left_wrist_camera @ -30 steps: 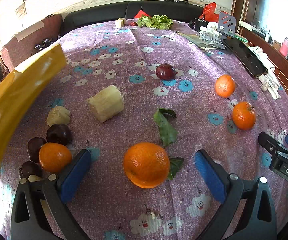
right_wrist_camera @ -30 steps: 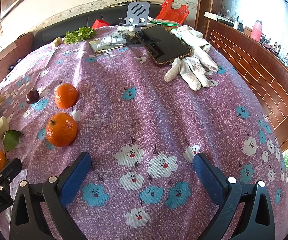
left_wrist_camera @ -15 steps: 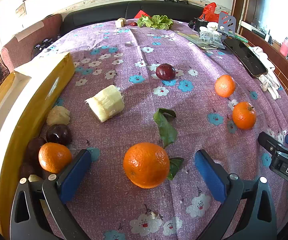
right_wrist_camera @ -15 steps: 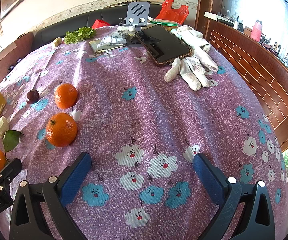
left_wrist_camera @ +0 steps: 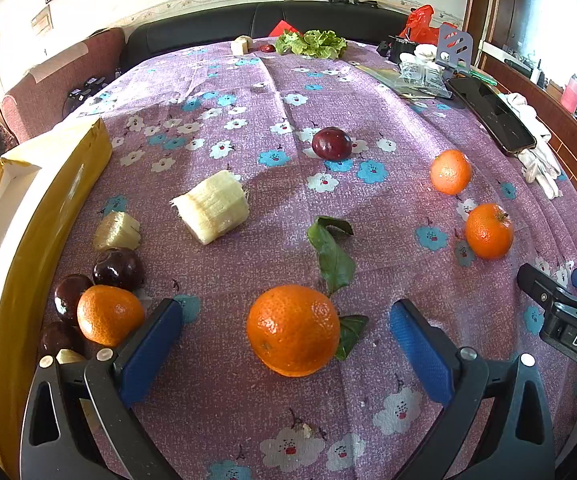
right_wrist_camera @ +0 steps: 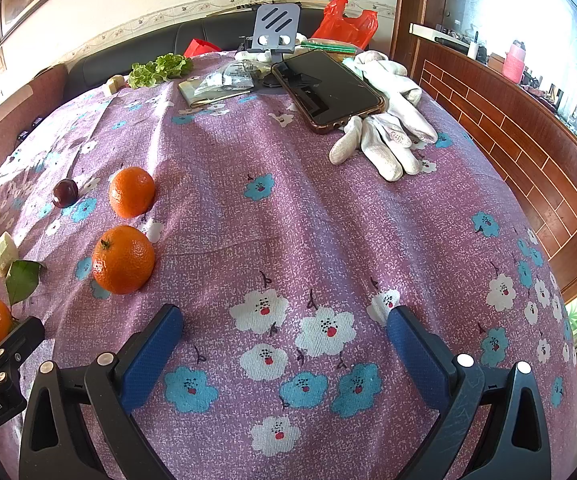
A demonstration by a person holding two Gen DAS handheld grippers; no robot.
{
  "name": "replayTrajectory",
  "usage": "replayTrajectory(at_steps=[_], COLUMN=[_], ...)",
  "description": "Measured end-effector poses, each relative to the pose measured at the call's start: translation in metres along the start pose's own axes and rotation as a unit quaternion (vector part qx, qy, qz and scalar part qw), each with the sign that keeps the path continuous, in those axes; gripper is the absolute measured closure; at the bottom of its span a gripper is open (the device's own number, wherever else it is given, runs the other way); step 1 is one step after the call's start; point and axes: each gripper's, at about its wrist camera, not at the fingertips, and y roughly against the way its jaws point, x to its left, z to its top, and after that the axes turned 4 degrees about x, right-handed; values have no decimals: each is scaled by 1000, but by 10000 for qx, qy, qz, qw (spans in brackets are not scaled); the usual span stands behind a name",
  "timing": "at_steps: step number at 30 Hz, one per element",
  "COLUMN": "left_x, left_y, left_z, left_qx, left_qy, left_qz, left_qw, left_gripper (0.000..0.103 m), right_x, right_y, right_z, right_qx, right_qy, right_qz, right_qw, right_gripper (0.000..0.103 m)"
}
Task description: Organize fruits
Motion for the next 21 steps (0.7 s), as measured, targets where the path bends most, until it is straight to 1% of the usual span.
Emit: replayTrajectory(at_steps=[10,14,21], left_x=[0,0,0], left_y=[0,2,2], left_z=[0,1,0], left_qx=[0,0,54], left_qy=[0,-1,-43], left_qz=[0,2,-30], left_qw=[10000,10000,10000], left_gripper=[0,0,0], right_x=[1,-1,-1], right_y=[0,0,1], right_z=[0,1,1], right_qx=[11,209,280], right_qy=[0,160,147], right_qz=[7,140,119], right_qw=[10000,9996,9994], right_gripper=[0,0,0])
